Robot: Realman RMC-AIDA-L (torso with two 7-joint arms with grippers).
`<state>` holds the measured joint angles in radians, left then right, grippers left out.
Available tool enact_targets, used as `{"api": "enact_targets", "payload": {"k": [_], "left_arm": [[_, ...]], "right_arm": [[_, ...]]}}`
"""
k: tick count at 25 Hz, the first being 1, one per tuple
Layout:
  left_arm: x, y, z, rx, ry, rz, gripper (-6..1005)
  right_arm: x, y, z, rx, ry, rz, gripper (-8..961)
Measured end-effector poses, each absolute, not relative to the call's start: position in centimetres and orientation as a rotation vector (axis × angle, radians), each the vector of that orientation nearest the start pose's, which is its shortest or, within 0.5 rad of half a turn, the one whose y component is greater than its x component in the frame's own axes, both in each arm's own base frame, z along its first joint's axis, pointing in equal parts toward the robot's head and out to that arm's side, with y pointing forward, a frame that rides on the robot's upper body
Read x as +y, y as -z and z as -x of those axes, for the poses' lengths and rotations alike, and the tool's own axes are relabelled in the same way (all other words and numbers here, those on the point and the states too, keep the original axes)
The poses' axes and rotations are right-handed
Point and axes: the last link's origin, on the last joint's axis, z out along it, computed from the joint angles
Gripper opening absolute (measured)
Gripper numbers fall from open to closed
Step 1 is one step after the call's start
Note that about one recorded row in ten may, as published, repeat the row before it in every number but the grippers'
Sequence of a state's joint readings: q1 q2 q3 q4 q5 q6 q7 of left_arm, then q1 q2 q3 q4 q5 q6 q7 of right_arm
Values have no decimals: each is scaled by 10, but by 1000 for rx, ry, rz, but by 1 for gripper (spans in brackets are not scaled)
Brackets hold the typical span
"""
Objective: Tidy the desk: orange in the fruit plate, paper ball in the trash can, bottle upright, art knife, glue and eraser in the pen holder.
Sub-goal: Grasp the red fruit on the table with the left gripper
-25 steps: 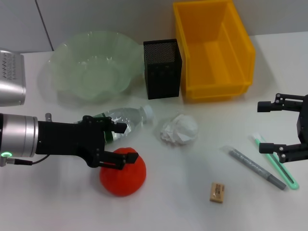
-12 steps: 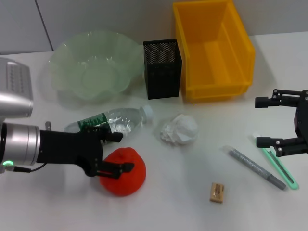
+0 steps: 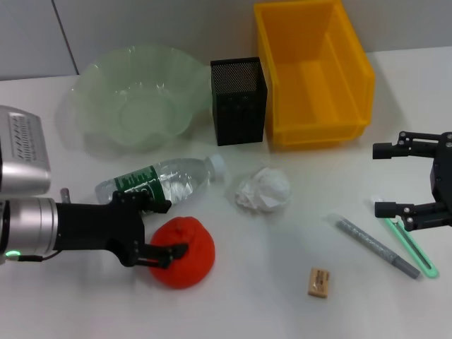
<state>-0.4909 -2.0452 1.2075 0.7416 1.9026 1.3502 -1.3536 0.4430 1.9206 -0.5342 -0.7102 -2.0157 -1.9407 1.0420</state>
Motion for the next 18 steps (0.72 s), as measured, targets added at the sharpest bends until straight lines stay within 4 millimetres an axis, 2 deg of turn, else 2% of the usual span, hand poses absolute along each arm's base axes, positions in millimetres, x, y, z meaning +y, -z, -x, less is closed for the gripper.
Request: {"api": "enact_targets", "payload": {"k": [11,17,18], "left_arm": [[319,48,259,-305,247,2978,760],[321,38,254,-250,324,2956,749],[322,36,253,-249,336,2951,703]], "right_arm": [[285,-88,-291,80,-742,2775,825],[285,-89,-291,79,-742,2768,825],[285,-89,-291,80,-740,2766,825]]}}
